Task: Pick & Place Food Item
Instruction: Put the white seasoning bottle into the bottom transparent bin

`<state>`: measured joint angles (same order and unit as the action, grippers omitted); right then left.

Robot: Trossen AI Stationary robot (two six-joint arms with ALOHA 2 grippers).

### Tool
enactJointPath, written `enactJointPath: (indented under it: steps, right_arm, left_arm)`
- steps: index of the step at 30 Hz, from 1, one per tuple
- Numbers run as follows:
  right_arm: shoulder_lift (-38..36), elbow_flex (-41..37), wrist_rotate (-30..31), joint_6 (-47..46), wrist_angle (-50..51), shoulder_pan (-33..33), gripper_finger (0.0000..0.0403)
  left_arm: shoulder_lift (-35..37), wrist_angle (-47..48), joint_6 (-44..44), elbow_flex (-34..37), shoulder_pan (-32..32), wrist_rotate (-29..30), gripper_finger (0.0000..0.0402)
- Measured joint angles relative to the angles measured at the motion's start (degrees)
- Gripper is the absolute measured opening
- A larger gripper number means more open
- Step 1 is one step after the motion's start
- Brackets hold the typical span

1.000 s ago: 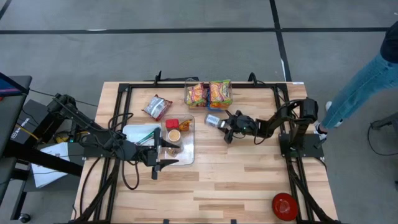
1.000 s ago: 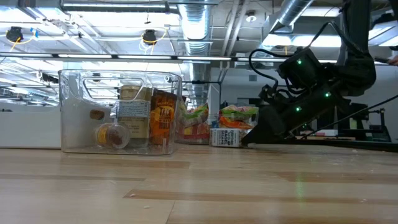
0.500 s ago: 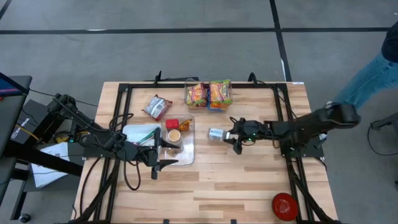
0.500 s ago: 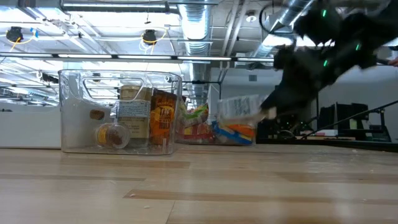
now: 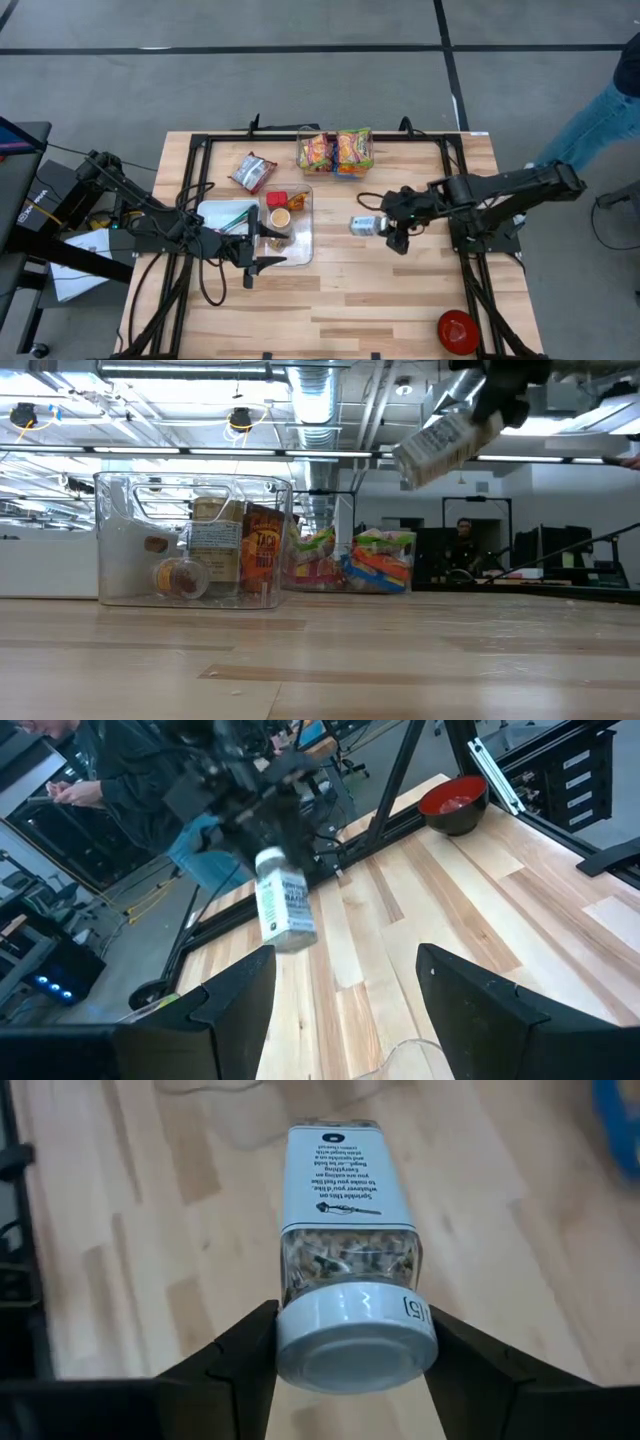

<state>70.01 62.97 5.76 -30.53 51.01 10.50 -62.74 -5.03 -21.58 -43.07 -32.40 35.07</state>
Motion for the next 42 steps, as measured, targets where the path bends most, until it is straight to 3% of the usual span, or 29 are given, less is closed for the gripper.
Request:
enactJointPath:
  steps: [8,18,42]
  right_arm:
    - [14.8,15.8,-9.6,-0.6,21.2,-0.3,0.02]
    - [28.3,21.1,-20.5,-0.6,35.0,0.1,0.02]
    - [41.0,21.1,-23.4,-4.2,33.8,13.1,0.02]
  left_arm:
    - [0.0,0.2,0.0,0.0,0.0,0.0,0.0236]
    - [0.0,0.3,0.0,0.0,0.0,0.0,0.0236]
    - [0.0,1.6,1.3,0.0,0.0,0.0,0.0236]
